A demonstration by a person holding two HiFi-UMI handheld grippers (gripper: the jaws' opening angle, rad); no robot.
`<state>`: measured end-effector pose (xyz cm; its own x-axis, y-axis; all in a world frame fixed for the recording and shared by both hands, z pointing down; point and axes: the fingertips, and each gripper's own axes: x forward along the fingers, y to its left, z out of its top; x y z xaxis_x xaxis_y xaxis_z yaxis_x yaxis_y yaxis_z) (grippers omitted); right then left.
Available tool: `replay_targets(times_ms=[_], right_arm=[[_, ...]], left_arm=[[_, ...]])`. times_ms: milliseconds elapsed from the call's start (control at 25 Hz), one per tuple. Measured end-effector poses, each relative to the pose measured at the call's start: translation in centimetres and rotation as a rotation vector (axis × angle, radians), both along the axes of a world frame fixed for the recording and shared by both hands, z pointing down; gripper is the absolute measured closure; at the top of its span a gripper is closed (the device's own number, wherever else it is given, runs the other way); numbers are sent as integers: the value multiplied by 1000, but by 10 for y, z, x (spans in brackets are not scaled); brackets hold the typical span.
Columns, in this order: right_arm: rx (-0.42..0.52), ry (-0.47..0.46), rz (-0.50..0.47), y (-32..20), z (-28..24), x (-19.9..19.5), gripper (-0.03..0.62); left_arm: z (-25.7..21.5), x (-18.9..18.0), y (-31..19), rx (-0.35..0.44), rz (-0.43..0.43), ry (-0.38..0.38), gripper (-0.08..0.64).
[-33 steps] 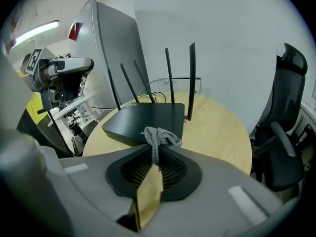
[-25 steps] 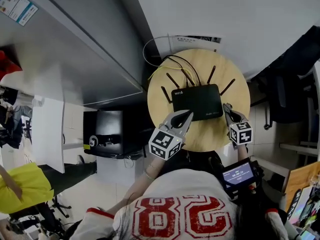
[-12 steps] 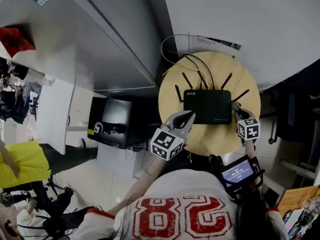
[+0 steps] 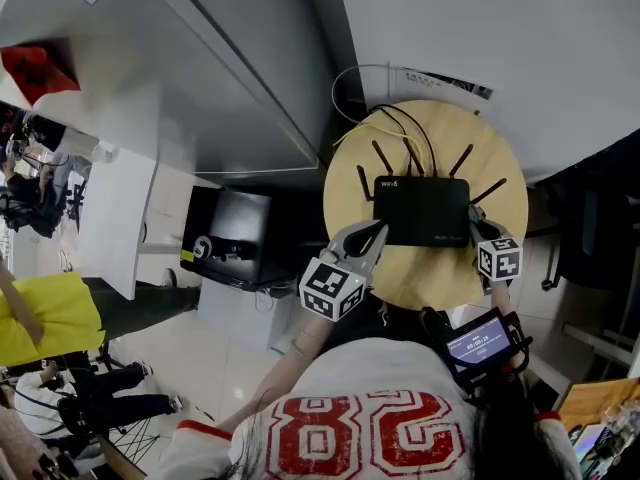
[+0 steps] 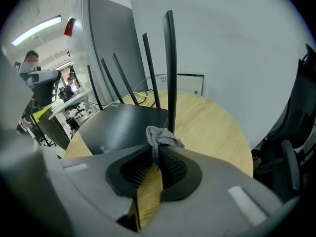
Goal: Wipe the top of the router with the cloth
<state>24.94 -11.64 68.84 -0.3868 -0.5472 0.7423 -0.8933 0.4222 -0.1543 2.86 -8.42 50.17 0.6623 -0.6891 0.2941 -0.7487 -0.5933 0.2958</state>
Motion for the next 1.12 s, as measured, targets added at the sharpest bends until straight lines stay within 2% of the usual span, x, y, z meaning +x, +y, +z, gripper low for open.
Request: replay_targets(times_ms=[320,800,1000,1120], right_arm=[[-20,-9,18,37,3,2,554],[-49,-43,109,82,6,-5,554],[-70,-38,104,98,12,-11,554],[-62,-23,143,98,12,-7,554]], left_arm=[[-1,18,7,5,66,15,555],[-2,32,15,2,155,28,555],[-1,36,20,2,190,27,555],[-1,32,21,4,194,27,555]])
